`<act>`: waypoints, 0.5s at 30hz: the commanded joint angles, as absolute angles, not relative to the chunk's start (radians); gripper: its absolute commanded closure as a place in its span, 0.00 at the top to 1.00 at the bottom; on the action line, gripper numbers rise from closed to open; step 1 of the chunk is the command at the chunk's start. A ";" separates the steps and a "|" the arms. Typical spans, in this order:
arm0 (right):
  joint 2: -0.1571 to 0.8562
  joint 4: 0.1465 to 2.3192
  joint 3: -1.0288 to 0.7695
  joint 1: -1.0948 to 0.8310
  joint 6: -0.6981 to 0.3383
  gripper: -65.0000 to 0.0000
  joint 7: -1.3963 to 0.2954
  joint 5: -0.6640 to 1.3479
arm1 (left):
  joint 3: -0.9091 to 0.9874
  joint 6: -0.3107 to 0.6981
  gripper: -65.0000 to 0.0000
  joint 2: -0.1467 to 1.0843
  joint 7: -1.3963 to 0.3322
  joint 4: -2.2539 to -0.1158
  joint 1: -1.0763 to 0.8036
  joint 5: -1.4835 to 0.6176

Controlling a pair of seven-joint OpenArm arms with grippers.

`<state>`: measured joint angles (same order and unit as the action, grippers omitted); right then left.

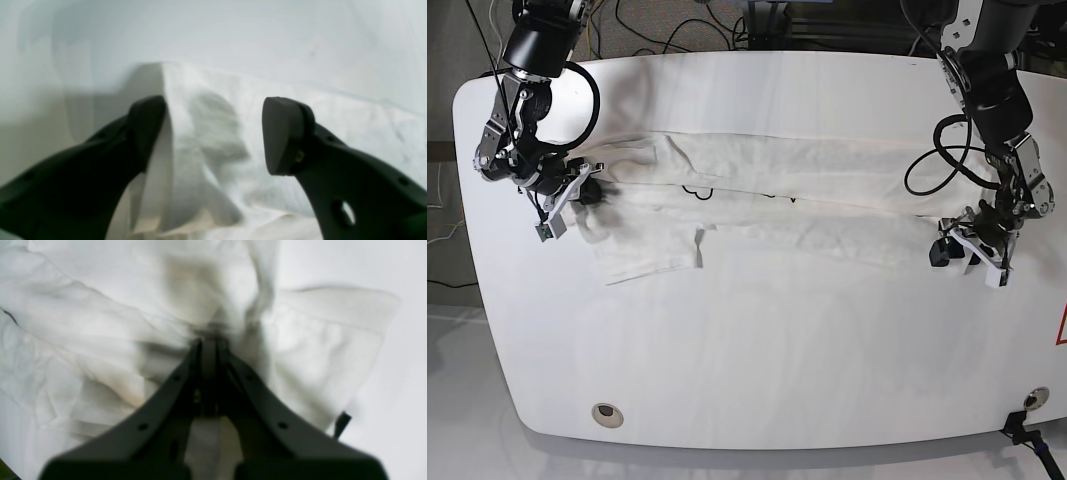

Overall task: Fold the T-shirt properly
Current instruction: 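Press the folded edge with both grippers, smoothing the fold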

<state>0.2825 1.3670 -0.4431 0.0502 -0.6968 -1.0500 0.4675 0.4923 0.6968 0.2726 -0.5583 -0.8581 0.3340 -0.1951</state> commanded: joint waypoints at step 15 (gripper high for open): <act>0.295 1.377 -0.444 0.039 -0.698 0.00 -1.067 0.452 | 0.506 0.698 0.08 0.283 -0.567 -0.871 0.378 -0.200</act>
<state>0.2825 1.3689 -0.4435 0.0380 -0.6968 -1.0389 0.4751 0.4931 0.6960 0.2691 -0.5854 -0.8543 0.3489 -0.1829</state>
